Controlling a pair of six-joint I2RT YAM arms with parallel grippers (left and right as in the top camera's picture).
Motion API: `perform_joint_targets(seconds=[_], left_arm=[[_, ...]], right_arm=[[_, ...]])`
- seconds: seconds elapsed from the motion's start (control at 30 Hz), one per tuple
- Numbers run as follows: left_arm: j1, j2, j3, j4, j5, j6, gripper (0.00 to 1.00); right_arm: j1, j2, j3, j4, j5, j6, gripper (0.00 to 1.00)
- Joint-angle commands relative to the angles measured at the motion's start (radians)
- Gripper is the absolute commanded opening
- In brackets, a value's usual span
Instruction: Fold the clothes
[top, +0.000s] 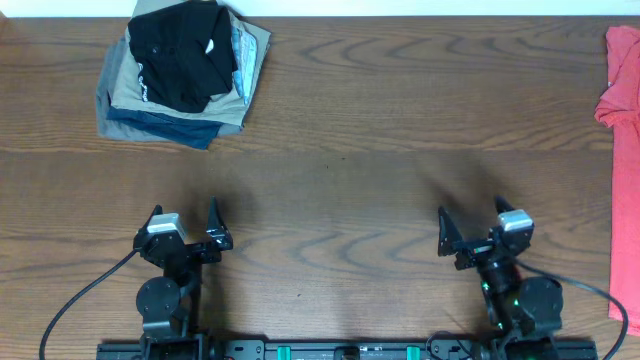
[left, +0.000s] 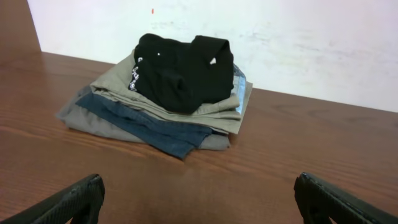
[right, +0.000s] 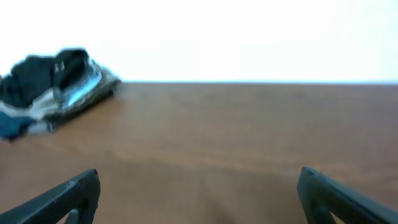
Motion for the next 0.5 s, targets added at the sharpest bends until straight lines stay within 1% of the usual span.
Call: perform_joint_targets(seconds=[0.0,0.17,0.27,0.47], left_arm=[[-0.006,0.000,-0.016,-0.036,0.002,0.016,0.98],[-0.006,0.000,-0.016,-0.036,0.002,0.016,0.98],[-0.006,0.000,-0.016,-0.036,0.002,0.016,0.98],[-0.006,0.000,-0.016,-0.036,0.002,0.016,0.98]], right_arm=[[-0.017,-0.031,-0.028,0.027,0.047,0.042,0.99],[-0.023,-0.031,-0.028,0.039,0.092,0.037,0.99],[-0.038,-0.031,-0.028,-0.015,0.092,0.011,0.99],[-0.076,-0.031,-0.028,-0.016,0.092,0.010,0.99]])
